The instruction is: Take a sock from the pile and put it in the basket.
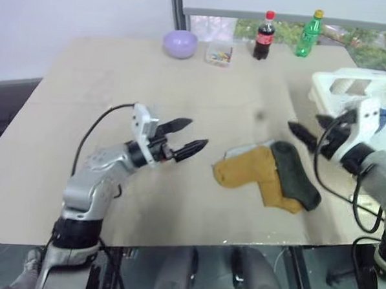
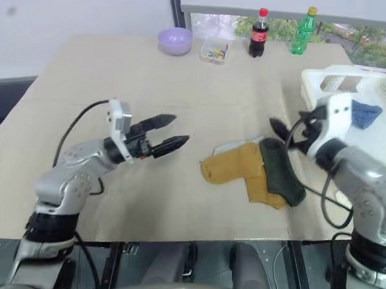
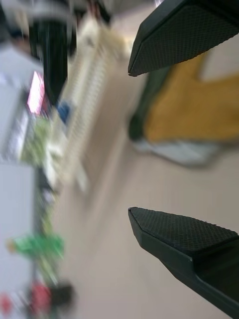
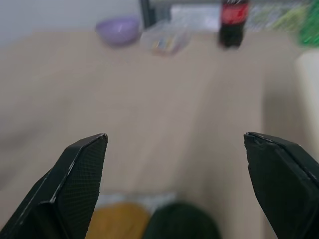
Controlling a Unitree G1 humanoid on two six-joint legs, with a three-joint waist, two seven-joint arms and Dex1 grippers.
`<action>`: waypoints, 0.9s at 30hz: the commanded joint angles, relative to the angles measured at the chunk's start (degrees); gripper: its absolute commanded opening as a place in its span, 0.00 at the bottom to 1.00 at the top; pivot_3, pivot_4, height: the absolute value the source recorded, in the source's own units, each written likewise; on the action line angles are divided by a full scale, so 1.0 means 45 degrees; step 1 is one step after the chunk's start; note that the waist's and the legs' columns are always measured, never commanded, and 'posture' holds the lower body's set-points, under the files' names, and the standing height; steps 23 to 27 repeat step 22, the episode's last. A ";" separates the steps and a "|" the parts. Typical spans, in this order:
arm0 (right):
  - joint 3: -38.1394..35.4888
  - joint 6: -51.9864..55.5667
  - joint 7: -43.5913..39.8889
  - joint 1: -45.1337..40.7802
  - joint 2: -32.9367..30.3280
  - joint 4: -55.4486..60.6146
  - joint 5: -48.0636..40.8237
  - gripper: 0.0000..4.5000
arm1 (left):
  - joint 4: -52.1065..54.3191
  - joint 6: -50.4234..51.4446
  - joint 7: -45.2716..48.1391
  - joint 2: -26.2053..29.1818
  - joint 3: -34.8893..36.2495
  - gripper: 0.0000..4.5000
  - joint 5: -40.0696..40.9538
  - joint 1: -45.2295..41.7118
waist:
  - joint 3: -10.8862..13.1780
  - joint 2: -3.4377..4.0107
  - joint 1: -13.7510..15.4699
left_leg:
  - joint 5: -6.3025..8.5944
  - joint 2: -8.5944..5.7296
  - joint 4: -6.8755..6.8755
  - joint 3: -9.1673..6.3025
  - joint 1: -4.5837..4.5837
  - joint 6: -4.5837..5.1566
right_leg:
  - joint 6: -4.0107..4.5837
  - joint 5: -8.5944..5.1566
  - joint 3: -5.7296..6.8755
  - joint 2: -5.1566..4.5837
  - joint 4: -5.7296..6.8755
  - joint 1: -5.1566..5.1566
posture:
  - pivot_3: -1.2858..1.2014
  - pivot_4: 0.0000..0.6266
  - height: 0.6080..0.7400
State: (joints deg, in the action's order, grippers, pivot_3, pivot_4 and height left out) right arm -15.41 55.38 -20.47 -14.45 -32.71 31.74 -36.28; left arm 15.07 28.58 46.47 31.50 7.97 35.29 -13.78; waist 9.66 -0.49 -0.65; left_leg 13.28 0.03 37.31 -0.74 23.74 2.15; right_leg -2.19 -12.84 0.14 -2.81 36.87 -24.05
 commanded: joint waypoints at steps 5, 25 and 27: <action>0.0518 -0.4631 -0.3692 0.4041 -0.1513 0.0973 0.1531 1.00 | 0.1920 0.0159 0.0040 0.1617 0.3565 1.00 0.0389 0.4173 | -0.0003 -0.0009 0.0016 | 0.0013 0.0002 0.0004 0.0022 -0.0001 0.0015 | -0.0002 -0.0001 -0.0008 -0.0019 -0.0023 0.0002 | 0.52 0.24 1.00; -0.1748 -0.8541 -0.6953 0.8491 -0.2082 -0.0181 0.1978 1.00 | 0.2757 -0.0345 0.0887 0.1697 0.7112 1.00 0.0547 0.9281 | -0.0026 -0.0053 0.0091 | 0.0026 0.0057 0.0016 0.0044 -0.0098 0.0013 | 0.0005 -0.0068 -0.0034 -0.0101 -0.0027 0.0079 | 0.52 0.24 1.00; -0.1748 -0.8541 -0.6953 0.8491 -0.2082 -0.0181 0.1978 1.00 | 0.2757 -0.0345 0.0887 0.1697 0.7112 1.00 0.0547 0.9281 | -0.0026 -0.0053 0.0091 | 0.0026 0.0057 0.0016 0.0044 -0.0098 0.0013 | 0.0005 -0.0068 -0.0034 -0.0101 -0.0027 0.0079 | 0.52 0.24 1.00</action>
